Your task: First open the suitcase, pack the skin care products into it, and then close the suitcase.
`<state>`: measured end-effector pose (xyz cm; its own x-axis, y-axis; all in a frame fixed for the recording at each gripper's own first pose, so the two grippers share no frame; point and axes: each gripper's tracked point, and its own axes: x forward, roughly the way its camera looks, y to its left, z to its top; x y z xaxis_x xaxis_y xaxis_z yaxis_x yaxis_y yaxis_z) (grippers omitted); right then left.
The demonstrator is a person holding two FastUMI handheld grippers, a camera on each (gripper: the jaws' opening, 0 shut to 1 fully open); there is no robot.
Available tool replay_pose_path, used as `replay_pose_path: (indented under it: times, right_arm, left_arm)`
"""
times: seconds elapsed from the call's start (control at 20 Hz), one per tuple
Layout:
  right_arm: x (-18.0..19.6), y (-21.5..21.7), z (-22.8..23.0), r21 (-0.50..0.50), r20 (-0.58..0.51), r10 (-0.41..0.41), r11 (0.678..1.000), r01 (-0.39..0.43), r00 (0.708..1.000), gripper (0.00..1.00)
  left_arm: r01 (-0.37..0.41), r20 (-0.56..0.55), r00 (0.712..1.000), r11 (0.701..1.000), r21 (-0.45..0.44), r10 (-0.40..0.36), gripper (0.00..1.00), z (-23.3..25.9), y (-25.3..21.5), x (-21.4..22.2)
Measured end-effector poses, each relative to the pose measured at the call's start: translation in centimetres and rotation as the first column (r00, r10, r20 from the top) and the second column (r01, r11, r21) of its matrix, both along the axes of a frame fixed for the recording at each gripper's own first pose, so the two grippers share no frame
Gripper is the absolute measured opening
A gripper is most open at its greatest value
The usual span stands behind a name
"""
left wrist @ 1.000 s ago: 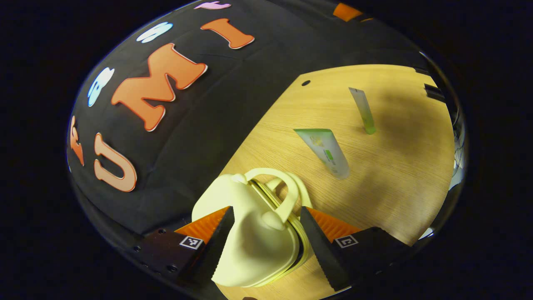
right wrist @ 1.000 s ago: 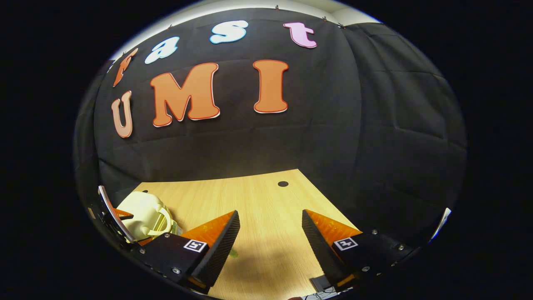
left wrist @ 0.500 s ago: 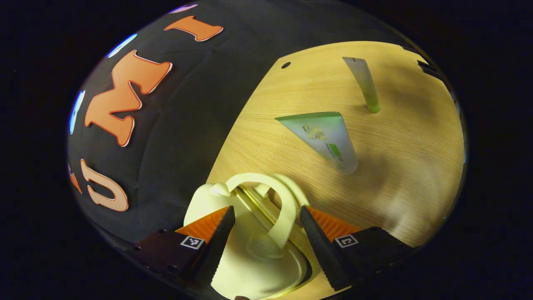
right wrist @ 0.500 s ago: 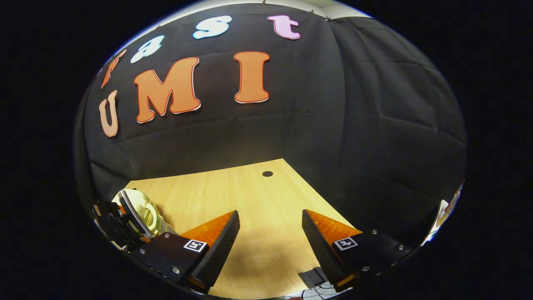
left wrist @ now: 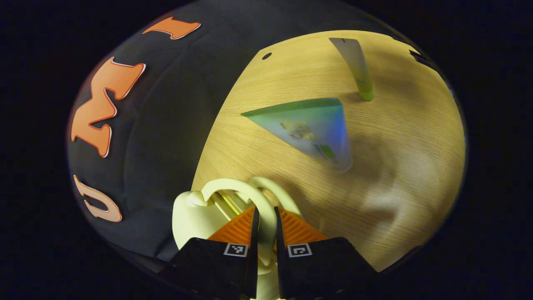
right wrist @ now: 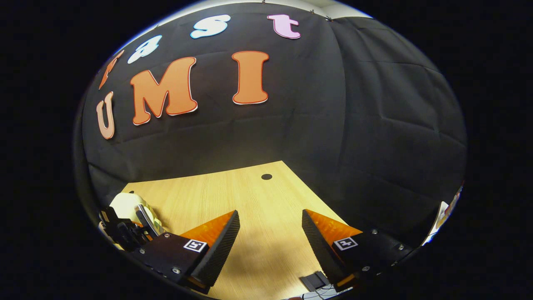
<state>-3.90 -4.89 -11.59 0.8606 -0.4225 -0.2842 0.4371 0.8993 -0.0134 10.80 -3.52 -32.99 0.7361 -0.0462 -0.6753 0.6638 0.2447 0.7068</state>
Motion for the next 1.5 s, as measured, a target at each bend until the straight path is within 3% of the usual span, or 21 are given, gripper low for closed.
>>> replay_pose_path:
  times: [0.15, 0.25, 0.4, 0.5, 0.55, 0.7, 0.8, 1.05, 1.2, 1.3, 1.5]
  right_arm:
    - [0.7, 0.8, 0.3, -0.01, 0.003, 0.019, 1.0, -0.019, 1.0, 0.95]
    - [1.4, 1.7, 0.9, -0.006, 0.02, 0.035, 0.999, -0.035, 0.999, 0.95]
    - [2.7, 3.6, 1.5, 0.009, 0.048, 0.067, 0.998, -0.067, 0.997, 0.95]
    - [3.4, 4.9, 2.0, 0.004, 0.062, 0.085, 0.996, -0.085, 0.994, 0.95]
    - [3.7, 5.6, 2.4, -0.006, 0.071, 0.094, 0.996, -0.094, 0.993, 0.95]
    - [4.8, 8.6, 3.6, -0.016, 0.101, 0.131, 0.991, -0.13, 0.986, 0.95]
    - [5.5, 10.6, 4.3, -0.01, 0.121, 0.153, 0.988, -0.153, 0.981, 0.95]
    - [6.2, 16.1, 5.4, -0.004, 0.147, 0.202, 0.979, -0.203, 0.968, 0.95]
    - [5.9, 19.0, 5.7, 0.014, 0.163, 0.214, 0.976, -0.219, 0.963, 0.95]
    - [5.6, 20.8, 5.8, 0.028, 0.174, 0.214, 0.975, -0.223, 0.961, 0.95]
    - [4.5, 23.1, 6.2, 0.038, 0.192, 0.197, 0.977, -0.208, 0.961, 0.95]
  left_arm:
    - [-0.065, -0.036, 0.997, 0.993, -0.103, 0.061, 0.14, 1.2, 0.0, -0.2]
    - [-0.152, -0.108, 0.986, 0.96, -0.234, 0.129, 0.14, 2.6, -0.3, -0.4]
    - [-0.257, -0.175, 0.964, 0.866, -0.429, 0.199, 0.14, 7.1, -0.4, -1.0]
    - [-0.28, -0.171, 0.96, 0.808, -0.518, 0.223, 0.14, 11.0, 0.4, -1.2]
    - [-0.291, -0.178, 0.957, 0.771, -0.566, 0.23, 0.08, 12.5, 0.9, -1.2]
    - [-0.333, -0.202, 0.941, 0.645, -0.688, 0.27, 0.07, 17.2, 3.5, -1.0]
    - [-0.329, -0.185, 0.938, 0.591, -0.737, 0.292, 0.07, 20.0, 5.3, -0.4]
    - [-0.319, -0.116, 0.923, 0.559, -0.765, 0.368, 0.07, 24.5, 14.0, 0.8]
    - [-0.303, -0.054, 0.916, 0.598, -0.742, 0.397, 0.06, 25.1, 19.6, 1.0]
    - [-0.307, -0.044, 0.911, 0.602, -0.737, 0.411, 0.06, 25.0, 22.2, 1.4]
    - [-0.335, -0.104, 0.904, 0.538, -0.773, 0.414, 0.06, 24.0, 26.8, 2.2]
